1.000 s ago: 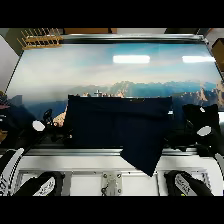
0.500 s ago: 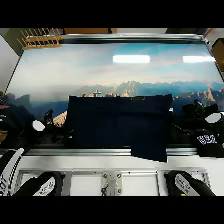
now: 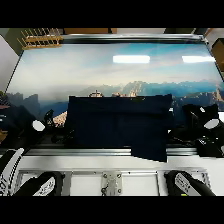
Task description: Fold the clothes and pants, and hang the long-sleeved shirts on hangers.
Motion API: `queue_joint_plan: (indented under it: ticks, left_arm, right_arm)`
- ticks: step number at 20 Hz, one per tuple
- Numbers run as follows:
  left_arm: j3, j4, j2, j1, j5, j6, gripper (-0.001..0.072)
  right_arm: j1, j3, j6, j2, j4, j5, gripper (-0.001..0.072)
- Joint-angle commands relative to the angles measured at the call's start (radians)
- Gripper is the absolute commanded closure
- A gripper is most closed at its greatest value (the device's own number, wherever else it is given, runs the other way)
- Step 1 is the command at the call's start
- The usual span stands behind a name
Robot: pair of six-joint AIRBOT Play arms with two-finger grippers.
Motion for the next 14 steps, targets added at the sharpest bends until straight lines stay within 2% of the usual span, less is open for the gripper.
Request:
queue_joint_plan:
  ticks: [1,9,10,11,14]
  left_arm:
    - [0.001,0.0,-0.001,0.0,0.0,0.003,0.07]
    - [0.001,0.0,-0.001,0.0,0.002,0.003,0.07]
    - [0.001,0.002,0.0,0.0,0.005,0.003,0.07]
    - [0.002,0.011,0.0,0.001,0.007,0.003,0.07]
    - [0.028,0.092,0.066,0.007,-0.055,0.002,0.07]
  right_arm:
    - [0.034,-0.051,-0.056,-0.035,0.088,-0.059,0.0225]
    - [0.14,-0.048,-0.055,-0.111,0.106,-0.104,0.0228]
    - [0.14,-0.045,-0.056,-0.109,0.103,-0.099,0.0376]
    - [0.14,-0.033,-0.056,-0.099,0.087,-0.085,0.0679]
    - [0.14,0.047,-0.055,-0.018,-0.031,0.078,0.0694]
